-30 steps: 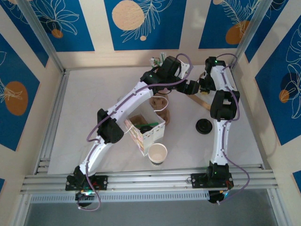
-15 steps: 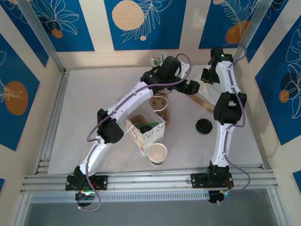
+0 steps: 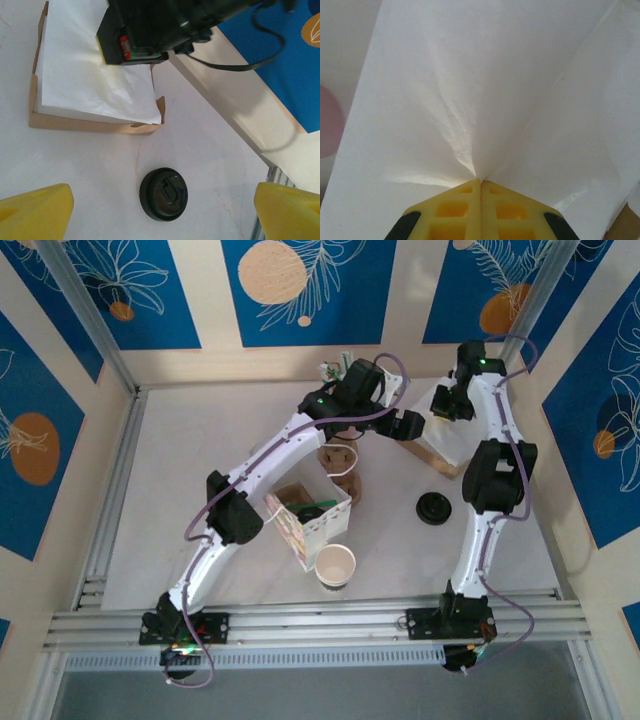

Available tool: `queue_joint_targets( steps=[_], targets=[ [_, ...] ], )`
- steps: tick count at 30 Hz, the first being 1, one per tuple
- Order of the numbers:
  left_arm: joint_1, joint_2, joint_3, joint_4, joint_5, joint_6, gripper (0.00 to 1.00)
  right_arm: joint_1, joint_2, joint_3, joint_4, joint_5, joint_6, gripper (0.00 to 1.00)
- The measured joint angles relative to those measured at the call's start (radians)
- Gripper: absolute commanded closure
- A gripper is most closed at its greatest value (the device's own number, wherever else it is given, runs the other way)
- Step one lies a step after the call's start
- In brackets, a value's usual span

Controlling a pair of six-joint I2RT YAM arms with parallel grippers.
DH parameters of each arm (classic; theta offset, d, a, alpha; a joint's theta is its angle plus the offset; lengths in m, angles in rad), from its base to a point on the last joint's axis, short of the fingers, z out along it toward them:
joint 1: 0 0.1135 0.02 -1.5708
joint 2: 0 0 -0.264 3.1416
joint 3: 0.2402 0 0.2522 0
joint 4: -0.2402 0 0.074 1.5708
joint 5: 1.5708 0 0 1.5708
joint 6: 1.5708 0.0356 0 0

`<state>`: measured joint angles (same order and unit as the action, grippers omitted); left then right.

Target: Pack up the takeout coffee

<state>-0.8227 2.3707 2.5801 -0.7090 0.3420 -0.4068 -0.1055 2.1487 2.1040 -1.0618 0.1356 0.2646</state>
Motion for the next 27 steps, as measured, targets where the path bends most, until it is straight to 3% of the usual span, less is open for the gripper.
queue_joint_targets(
  steps=[12, 27],
  targets=[
    [0.09, -0.025, 0.0, 0.088, 0.122, -0.144, 0.06, -0.006, -0.217, -0.144, 0.116, -0.17, 0.036, 1.0],
    [0.167, -0.053, 0.0, 0.104, 0.164, -0.232, 0.14, 0.039, -0.449, -0.254, 0.183, -0.393, 0.058, 1.0]
  ],
)
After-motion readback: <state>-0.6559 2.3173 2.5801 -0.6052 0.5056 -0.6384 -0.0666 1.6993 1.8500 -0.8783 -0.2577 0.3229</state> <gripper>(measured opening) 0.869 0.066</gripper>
